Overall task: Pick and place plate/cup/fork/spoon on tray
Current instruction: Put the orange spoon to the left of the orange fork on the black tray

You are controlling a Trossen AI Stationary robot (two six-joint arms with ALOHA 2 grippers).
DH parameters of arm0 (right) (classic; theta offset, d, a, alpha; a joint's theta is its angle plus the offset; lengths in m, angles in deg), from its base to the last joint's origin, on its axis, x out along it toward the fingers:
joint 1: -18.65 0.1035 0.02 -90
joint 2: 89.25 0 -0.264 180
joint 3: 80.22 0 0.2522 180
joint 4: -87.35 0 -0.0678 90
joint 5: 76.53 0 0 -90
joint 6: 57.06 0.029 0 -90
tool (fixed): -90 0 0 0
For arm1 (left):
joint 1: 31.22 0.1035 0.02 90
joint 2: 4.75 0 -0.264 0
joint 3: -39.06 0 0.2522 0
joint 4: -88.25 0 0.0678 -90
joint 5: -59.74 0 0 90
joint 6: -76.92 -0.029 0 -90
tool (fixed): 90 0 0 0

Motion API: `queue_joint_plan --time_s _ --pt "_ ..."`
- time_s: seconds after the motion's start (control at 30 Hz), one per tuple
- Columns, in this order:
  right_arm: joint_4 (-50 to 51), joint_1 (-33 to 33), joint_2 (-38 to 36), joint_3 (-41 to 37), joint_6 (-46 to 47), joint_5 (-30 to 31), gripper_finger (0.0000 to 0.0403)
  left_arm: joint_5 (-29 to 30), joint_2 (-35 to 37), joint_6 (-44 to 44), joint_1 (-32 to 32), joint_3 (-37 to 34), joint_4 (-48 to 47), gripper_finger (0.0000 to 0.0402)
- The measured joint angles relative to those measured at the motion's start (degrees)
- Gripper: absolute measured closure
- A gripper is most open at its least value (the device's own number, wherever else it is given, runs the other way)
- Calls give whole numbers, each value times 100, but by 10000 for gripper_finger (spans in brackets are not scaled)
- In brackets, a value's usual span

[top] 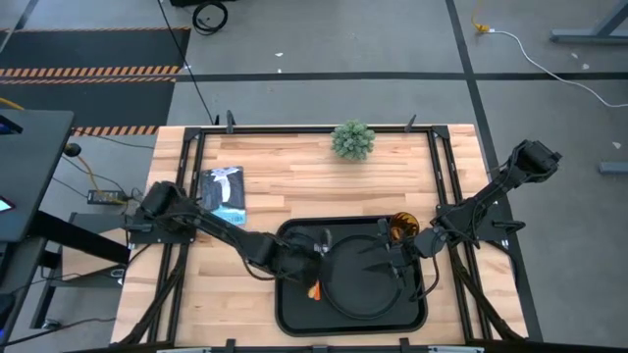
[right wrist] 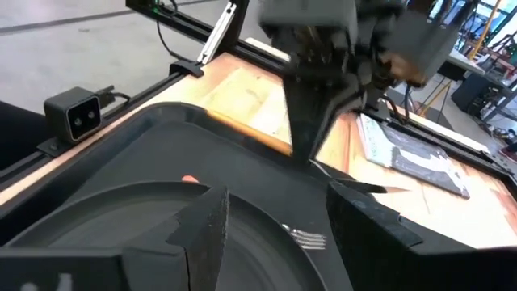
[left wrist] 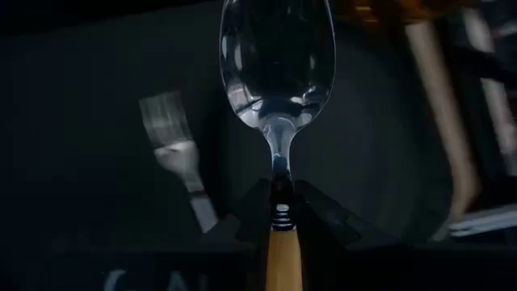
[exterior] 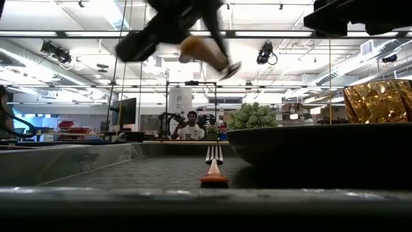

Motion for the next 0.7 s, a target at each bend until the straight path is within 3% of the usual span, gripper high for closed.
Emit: queue_joint_plan --time_s 0.2,0.43,0.7 --pt "41 -1 0 -2 49 -4 188 86 -559 -73 -28 936 -1151 347" --pt "43 5 0 -2 52 -8 188 -154 -920 514 -52 971 -1787 347" --pt "28 10 0 -2 63 -8 188 -516 -1253 862 -50 963 -1838 347"
